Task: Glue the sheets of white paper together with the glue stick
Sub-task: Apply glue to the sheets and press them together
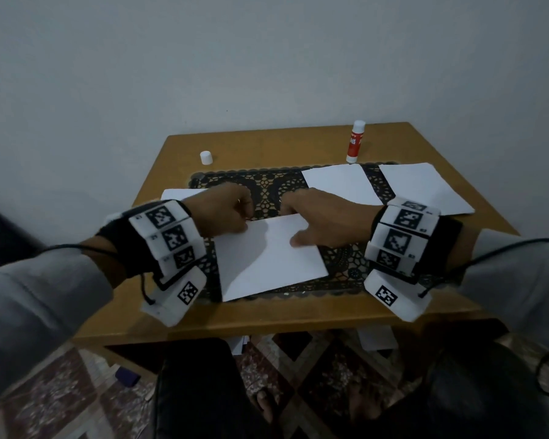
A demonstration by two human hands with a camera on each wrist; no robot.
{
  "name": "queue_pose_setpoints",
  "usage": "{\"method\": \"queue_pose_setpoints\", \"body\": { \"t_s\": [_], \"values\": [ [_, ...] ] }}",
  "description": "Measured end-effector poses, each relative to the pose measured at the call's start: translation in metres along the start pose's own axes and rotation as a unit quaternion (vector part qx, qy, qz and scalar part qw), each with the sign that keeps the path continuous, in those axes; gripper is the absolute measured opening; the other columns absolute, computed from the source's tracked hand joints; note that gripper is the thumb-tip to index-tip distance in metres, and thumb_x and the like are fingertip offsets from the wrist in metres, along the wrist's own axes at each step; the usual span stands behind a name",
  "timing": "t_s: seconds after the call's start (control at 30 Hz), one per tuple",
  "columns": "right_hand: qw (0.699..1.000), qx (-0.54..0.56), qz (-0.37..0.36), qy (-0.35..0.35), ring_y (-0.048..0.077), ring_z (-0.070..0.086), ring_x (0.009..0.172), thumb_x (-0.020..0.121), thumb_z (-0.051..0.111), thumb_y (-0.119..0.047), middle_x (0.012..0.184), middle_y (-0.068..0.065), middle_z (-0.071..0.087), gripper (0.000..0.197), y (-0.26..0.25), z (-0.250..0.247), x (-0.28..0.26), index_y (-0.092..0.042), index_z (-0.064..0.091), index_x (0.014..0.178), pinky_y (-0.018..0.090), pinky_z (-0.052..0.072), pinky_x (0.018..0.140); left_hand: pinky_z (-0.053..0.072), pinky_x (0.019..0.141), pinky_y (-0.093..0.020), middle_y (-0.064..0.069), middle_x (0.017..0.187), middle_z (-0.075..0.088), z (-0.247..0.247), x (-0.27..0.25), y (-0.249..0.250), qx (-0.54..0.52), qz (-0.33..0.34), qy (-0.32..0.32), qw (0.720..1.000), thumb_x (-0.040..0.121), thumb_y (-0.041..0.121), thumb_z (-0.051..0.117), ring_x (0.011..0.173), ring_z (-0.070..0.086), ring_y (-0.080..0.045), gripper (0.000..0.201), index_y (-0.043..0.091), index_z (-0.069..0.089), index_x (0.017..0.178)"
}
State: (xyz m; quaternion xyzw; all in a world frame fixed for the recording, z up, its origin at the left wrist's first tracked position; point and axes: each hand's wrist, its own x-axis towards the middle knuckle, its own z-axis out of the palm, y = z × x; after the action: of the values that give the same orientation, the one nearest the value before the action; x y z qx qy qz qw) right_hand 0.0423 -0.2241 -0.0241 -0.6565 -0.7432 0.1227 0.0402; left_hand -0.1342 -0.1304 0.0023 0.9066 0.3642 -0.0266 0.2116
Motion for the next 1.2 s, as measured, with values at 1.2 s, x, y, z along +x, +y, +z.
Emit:
{"method": "queue_pose_setpoints", "body": {
  "t_s": [1.2],
  "values": [
    [0.857,0.443,0.257,0.051,0.033,0.065,0.076,0.089,0.061,-0.004,0.092,0.021,0.058,0.022,-0.062,-0.003,0.105,0.007,0.053,0.107,0.047,0.060,0.072,0.053,0.086,-0.047,-0.015,0.103,0.060,-0.023,-0.011,-0.134,-0.133,-0.218,0.117,0.960,0.080,0.017,0.073,0.095,0.060,-0.035,0.021,0.009,0.063,0.097]
  ]
}}
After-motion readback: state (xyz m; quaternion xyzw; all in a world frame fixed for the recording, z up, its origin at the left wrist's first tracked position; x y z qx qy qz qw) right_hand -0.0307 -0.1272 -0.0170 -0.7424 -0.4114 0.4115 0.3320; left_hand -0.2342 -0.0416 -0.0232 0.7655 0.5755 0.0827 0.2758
